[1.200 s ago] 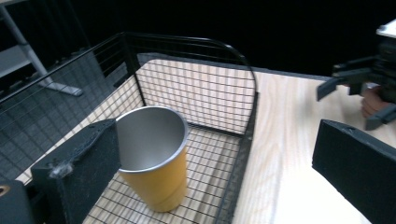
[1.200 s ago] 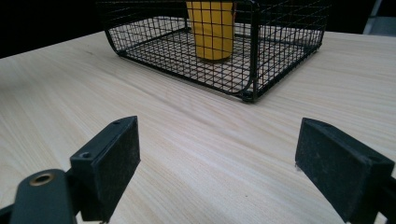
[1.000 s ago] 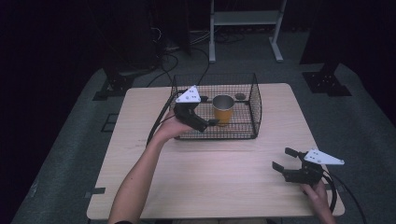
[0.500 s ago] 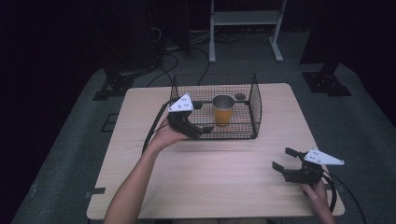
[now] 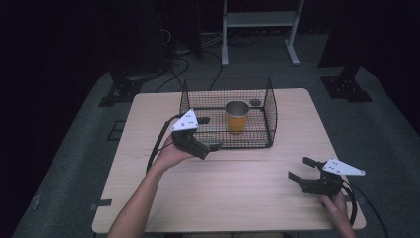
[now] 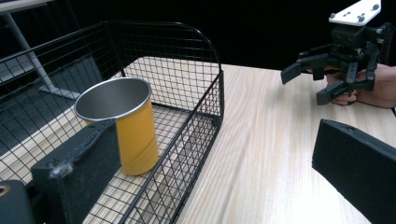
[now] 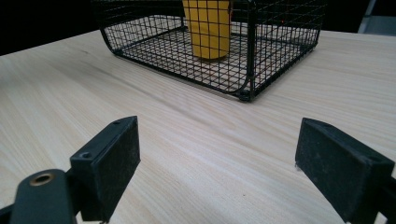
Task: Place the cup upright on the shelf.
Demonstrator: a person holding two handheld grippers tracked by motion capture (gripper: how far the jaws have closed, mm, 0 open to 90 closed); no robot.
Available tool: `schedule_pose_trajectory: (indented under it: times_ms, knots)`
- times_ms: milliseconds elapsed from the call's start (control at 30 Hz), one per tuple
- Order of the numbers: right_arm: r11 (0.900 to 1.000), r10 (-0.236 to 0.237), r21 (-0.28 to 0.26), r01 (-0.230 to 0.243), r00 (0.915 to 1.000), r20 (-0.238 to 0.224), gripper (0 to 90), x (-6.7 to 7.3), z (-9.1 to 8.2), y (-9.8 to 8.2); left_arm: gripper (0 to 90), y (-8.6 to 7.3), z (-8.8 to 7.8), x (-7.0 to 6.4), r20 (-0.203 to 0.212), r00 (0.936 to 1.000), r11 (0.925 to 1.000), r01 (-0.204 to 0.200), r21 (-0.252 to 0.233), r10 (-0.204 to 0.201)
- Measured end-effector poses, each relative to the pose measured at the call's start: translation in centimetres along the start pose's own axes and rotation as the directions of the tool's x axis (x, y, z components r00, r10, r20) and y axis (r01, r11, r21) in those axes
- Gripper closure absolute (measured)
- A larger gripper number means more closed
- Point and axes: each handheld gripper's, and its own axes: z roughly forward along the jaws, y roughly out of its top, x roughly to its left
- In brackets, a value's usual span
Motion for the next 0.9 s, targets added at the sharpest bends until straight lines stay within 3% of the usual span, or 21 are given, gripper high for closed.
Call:
schedule_pose_trajectory:
  times_ms: [900]
  knots:
    - [1.000, 0.003, 0.000, -0.003, 1.0000, 0.005, 12.9, 0.0, 0.0, 0.0, 0.7, -2.7, -2.1, -2.3, -0.020, 0.9998, 0.9999, 0.001, 0.013, -0.001]
